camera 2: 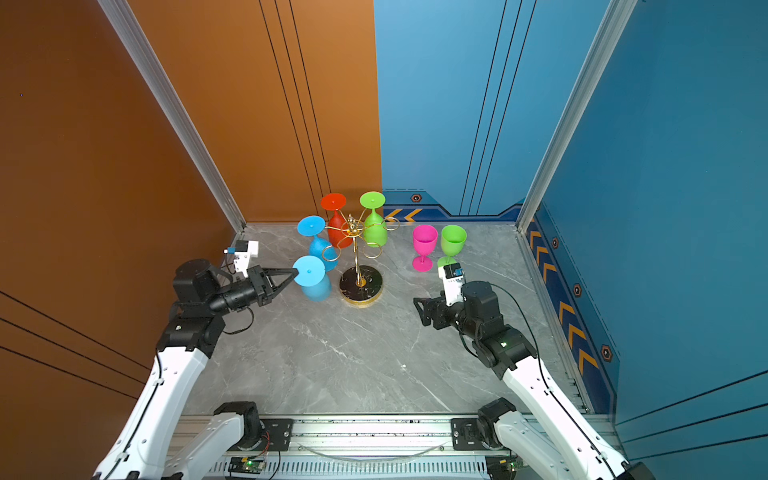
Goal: Take the wine glass off the wine glass rack
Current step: 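Grasp the blue glass foot with the left gripper and pull it off the rack, then carry the blue glass toward the robot with the left gripper while the right reaches in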
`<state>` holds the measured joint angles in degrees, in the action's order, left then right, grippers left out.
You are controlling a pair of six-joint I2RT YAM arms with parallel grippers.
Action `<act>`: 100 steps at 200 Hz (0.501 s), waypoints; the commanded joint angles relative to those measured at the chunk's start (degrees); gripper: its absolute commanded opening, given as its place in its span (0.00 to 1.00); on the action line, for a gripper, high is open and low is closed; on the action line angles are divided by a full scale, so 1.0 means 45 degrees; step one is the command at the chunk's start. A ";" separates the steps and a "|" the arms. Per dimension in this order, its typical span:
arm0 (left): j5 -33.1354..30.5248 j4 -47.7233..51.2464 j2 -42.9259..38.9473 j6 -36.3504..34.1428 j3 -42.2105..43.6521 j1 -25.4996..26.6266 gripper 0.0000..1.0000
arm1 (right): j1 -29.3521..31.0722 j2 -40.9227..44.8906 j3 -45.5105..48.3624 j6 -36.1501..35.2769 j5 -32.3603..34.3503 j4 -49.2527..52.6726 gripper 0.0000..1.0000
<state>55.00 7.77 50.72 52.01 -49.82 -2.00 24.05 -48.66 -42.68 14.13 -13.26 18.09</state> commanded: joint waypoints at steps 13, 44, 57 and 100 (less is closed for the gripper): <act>0.1093 0.0188 -0.0466 -0.1734 0.0038 0.0767 0.00 | 0.0183 -0.0536 -0.0703 0.0542 -0.0051 0.0463 0.89; 0.0442 0.0206 -0.1219 -0.3660 0.0242 0.2347 0.00 | 0.0314 -0.0923 -0.1184 0.0859 -0.0135 0.0665 0.89; 0.0184 0.0291 -0.1506 -0.4282 0.0262 0.2878 0.00 | 0.0336 -0.1019 -0.1370 0.0977 -0.0162 0.0799 0.89; -0.0984 0.0344 -0.2747 -0.6523 0.0858 0.4466 0.00 | 0.0324 -0.1343 -0.1948 0.1422 -0.0207 0.1241 0.89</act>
<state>55.00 9.21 42.02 32.51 -48.36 14.68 25.19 -53.67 -48.86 18.41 -13.47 21.06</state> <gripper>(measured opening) 0.053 0.887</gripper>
